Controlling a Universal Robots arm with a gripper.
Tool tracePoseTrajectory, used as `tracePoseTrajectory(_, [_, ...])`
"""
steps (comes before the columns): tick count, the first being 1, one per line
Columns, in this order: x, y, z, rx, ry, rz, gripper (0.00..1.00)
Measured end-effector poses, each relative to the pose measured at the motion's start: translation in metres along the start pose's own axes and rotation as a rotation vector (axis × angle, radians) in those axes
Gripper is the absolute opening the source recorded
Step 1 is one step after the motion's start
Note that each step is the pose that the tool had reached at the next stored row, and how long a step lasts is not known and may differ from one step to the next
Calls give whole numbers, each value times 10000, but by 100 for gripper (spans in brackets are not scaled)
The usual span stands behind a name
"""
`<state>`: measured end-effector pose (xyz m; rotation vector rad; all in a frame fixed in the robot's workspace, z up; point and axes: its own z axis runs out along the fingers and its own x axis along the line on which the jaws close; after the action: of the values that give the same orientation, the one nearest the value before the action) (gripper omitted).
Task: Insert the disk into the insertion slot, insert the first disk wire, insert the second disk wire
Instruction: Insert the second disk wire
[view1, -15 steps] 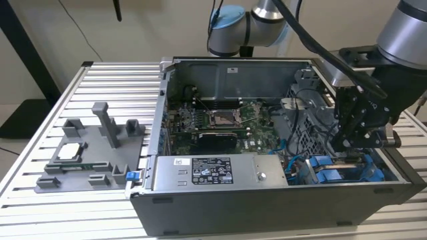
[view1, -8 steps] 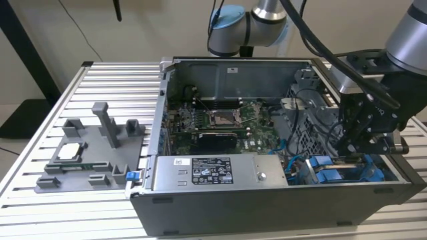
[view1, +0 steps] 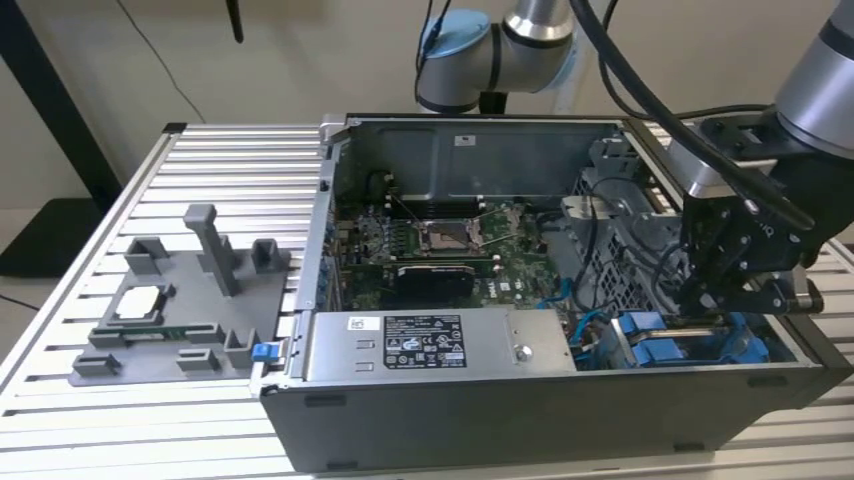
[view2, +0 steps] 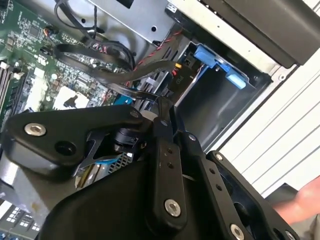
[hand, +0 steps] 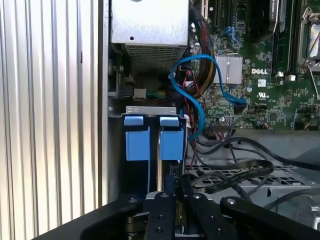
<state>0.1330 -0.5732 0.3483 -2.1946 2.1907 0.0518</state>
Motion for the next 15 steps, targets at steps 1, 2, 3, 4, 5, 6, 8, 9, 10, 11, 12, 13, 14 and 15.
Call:
tracePoseTrajectory(1, [0, -1, 9, -1, 0, -23, 0])
tracePoseTrajectory(2, [-1, -2, 16, -3, 2, -46, 0])
tracePoseTrajectory(3, [-3, -3, 22, -4, 1, -68, 0])
tracePoseTrajectory(4, [-5, -4, 29, -5, 0, -89, 0])
tracePoseTrajectory(5, [-6, -7, 33, -6, -2, -109, 0])
tracePoseTrajectory(6, [-8, -10, 36, -7, -1, -127, 0])
tracePoseTrajectory(8, [-14, -13, 43, -8, -2, -149, 0])
tracePoseTrajectory(9, [-19, -14, 45, -8, -1, -153, 0])
tracePoseTrajectory(10, [-23, -14, 46, -8, -1, -156, 0])
tracePoseTrajectory(11, [-28, -15, 48, -8, -3, -158, 0])
tracePoseTrajectory(12, [-32, -15, 50, -9, -2, -160, 0])
tracePoseTrajectory(13, [-32, -16, 53, -9, -3, -160, 0])
tracePoseTrajectory(14, [-32, -16, 54, -9, -1, -161, 0])
tracePoseTrajectory(15, [-32, -17, 57, -8, 0, -160, 0])
